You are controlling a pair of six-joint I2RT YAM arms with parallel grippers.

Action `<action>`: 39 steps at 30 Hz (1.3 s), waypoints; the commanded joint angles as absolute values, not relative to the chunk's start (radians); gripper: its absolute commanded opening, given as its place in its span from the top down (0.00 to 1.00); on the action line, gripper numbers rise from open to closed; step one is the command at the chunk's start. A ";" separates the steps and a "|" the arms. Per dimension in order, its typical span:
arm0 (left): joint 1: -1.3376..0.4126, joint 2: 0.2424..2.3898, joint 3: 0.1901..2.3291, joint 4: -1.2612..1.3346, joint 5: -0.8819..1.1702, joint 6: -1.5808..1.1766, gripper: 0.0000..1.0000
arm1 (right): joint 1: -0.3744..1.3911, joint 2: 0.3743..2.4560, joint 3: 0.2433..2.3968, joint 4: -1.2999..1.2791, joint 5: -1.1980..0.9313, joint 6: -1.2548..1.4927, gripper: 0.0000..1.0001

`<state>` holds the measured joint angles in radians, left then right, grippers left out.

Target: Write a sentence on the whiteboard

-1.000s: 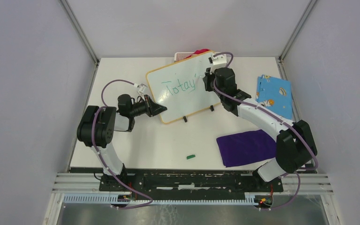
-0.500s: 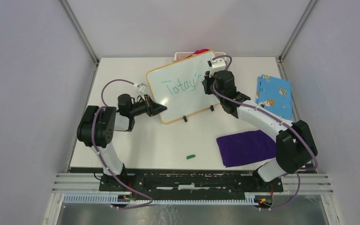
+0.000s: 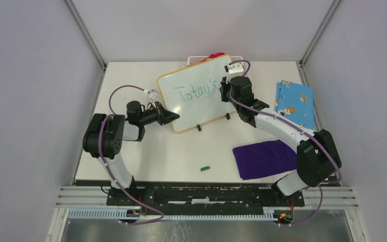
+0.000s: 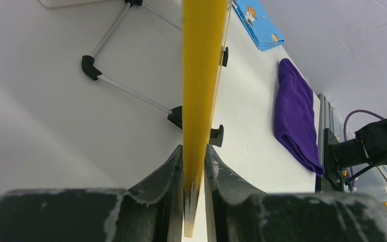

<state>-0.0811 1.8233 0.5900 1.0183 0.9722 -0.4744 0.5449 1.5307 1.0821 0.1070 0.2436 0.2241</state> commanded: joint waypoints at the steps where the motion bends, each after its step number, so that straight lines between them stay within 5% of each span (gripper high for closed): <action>1: -0.079 1.846 0.602 0.980 0.918 -0.456 0.75 | 0.534 1.511 1.068 0.096 0.290 0.233 1.00; 31: -0.080 1.845 0.598 0.983 0.916 -0.459 0.75 | 0.557 1.483 1.065 0.098 0.075 0.279 1.00; 39: -0.080 1.847 0.599 0.987 0.917 -0.461 0.75 | 0.574 1.322 1.043 0.092 0.093 0.254 1.00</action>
<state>-0.0811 1.8233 0.5900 1.0046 0.9771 -0.4747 0.5568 1.4536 1.0531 0.0612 0.0841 0.2687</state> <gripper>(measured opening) 0.253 0.175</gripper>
